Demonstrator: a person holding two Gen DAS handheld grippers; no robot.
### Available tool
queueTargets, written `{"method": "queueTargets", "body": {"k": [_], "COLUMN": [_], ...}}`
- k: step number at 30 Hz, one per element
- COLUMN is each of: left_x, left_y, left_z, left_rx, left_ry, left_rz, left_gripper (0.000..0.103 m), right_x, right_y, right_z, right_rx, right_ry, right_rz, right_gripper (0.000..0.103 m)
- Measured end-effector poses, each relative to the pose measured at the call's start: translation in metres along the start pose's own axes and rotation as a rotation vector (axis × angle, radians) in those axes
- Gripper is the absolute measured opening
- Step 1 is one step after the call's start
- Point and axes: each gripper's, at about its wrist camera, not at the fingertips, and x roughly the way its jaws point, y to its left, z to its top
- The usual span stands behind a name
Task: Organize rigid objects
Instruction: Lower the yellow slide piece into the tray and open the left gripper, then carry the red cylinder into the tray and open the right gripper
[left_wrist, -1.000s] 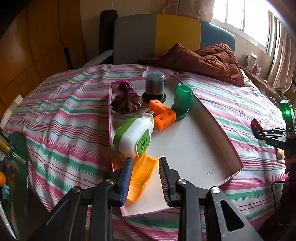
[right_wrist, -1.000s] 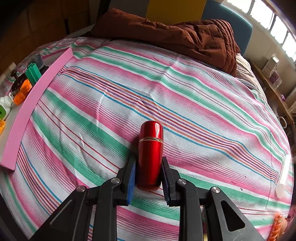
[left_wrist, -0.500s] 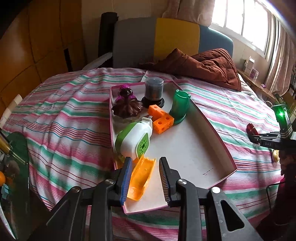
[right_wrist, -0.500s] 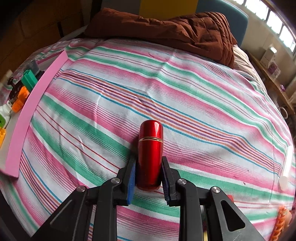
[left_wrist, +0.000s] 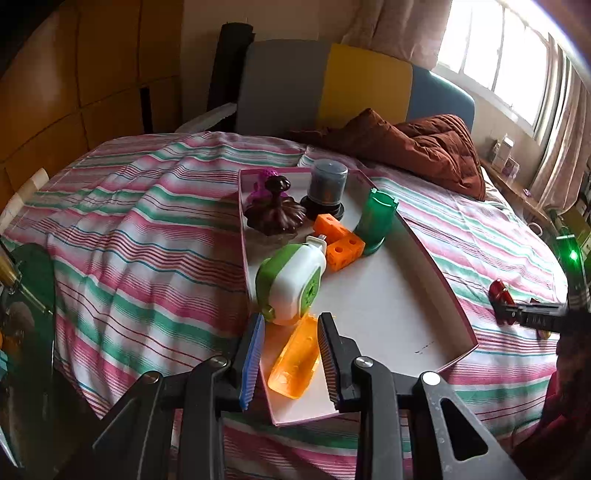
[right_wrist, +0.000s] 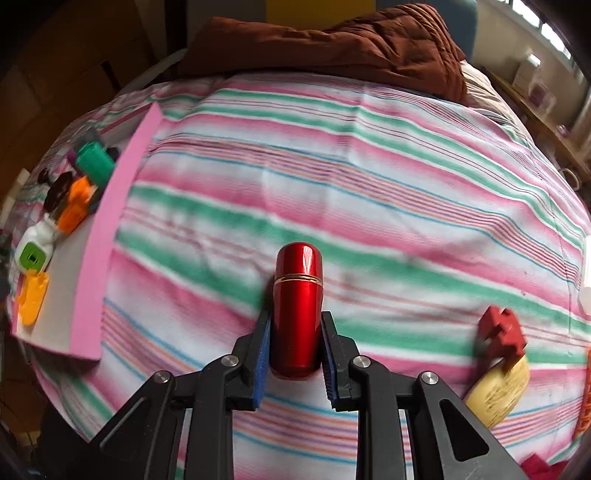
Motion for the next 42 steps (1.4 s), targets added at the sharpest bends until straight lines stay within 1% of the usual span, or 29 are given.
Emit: {"method": "queueTargets", "body": {"k": [3,7,12,15,18,22,24,27,30,32,34,36,40,42], "left_x": [-0.001,-0.004,-0.008,-0.009,-0.008,-0.006,-0.007,-0.01,-0.011,-0.009,-0.007,-0.006,-0.007,-0.008], "left_y": [0.003,0.007,0.009,0.011,0.013,0.012,0.013,0.014,0.016,0.016,0.015,0.012,0.01,0.01], "left_z": [-0.001,-0.003,-0.002,-0.002,-0.002,-0.004,-0.004,-0.004,-0.003,-0.004,-0.005,-0.005,-0.006,-0.005], "left_rx": [-0.005,-0.009,-0.011,-0.014,-0.022,-0.022,-0.022,-0.021,-0.026,-0.033,-0.031,-0.024,-0.013,-0.016], "left_ry": [-0.002,-0.007,-0.015,-0.019,-0.015,-0.007,-0.008,-0.016,-0.02,-0.013,-0.006,-0.004,-0.007,-0.006], "left_rz": [0.0,0.006,0.021,0.025,0.031,0.034,0.035,0.035,0.035,0.03,0.023,0.02,0.018,0.018], "left_gripper": [0.029,0.029,0.029,0.029,0.029,0.029,0.029,0.029,0.029,0.029,0.029,0.029,0.029,0.029], "right_x": [-0.004,-0.008,-0.015,-0.027,-0.047,-0.065,-0.064,-0.059,-0.059,-0.06,-0.057,-0.046,-0.023,-0.015], "right_y": [0.009,0.015,0.014,0.014,0.028,0.063,0.075,0.082,0.076,0.07,0.062,0.047,0.02,0.008], "right_z": [-0.008,-0.015,-0.024,-0.028,-0.024,-0.013,-0.008,-0.003,-0.003,-0.003,-0.002,0.003,0.018,0.021], "right_rx": [0.006,0.042,0.114,0.157,0.131,0.038,-0.001,0.005,0.022,0.021,0.034,0.07,0.144,0.186], "right_ry": [-0.015,-0.022,-0.038,-0.082,-0.137,-0.193,-0.2,-0.193,-0.198,-0.196,-0.175,-0.136,-0.103,-0.097], "right_rz": [-0.008,0.016,0.088,0.155,0.186,0.218,0.213,0.211,0.204,0.182,0.153,0.142,0.104,0.119], "right_gripper": [0.025,0.025,0.025,0.025,0.025,0.024,0.024,0.024,0.024,0.024,0.024,0.024,0.03,0.037]}}
